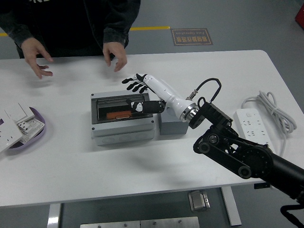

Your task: Pick up the cylinder from the cube,place it in the box,flap close box

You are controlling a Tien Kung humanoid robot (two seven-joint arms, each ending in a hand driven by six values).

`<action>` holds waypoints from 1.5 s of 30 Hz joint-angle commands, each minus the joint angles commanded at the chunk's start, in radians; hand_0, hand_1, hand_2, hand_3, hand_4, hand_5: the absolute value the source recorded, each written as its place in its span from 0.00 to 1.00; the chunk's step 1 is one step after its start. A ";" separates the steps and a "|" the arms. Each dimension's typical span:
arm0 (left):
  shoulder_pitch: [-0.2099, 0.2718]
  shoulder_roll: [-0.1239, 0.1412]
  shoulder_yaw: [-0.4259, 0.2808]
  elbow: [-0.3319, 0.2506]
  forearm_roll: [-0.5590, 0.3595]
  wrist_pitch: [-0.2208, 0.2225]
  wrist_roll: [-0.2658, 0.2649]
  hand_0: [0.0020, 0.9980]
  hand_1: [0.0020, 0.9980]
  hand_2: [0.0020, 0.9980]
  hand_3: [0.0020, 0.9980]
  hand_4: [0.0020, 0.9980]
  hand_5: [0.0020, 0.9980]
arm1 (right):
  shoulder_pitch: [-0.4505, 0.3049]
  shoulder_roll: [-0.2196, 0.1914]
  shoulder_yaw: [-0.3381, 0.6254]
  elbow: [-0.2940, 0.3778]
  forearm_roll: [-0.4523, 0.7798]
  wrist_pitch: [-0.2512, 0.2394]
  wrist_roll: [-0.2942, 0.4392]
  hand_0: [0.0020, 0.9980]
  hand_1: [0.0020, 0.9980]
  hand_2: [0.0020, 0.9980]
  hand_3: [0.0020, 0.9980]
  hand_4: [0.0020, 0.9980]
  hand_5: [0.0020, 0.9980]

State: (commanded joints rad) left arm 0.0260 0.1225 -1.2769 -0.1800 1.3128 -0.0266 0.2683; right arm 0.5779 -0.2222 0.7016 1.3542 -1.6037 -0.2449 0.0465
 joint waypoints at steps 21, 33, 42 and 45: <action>0.044 -0.006 0.037 -0.003 -0.049 0.011 -0.005 0.60 0.58 0.56 0.60 0.67 0.26 | -0.426 0.065 0.582 0.125 0.031 -0.021 0.100 0.58 0.60 0.63 0.70 0.63 0.23; 0.043 -0.010 0.018 -0.009 -0.029 0.006 0.000 0.60 0.58 0.56 0.60 0.67 0.26 | -0.468 0.057 0.691 0.140 0.063 -0.029 0.135 0.60 0.61 0.63 0.69 0.62 0.25; 0.037 -0.013 0.008 -0.012 -0.013 0.002 0.002 0.60 0.58 0.56 0.60 0.67 0.26 | -0.466 0.052 0.692 0.146 0.054 -0.033 0.141 0.61 0.61 0.63 0.69 0.62 0.25; 0.047 -0.018 0.013 -0.013 -0.023 0.003 0.003 0.60 0.58 0.56 0.60 0.67 0.26 | -0.473 0.053 0.693 0.154 0.033 -0.033 0.136 0.62 0.61 0.63 0.69 0.62 0.25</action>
State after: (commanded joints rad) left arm 0.0726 0.1044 -1.2643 -0.1930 1.2903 -0.0232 0.2710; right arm 0.1049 -0.1696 1.3950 1.5078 -1.5703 -0.2780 0.1825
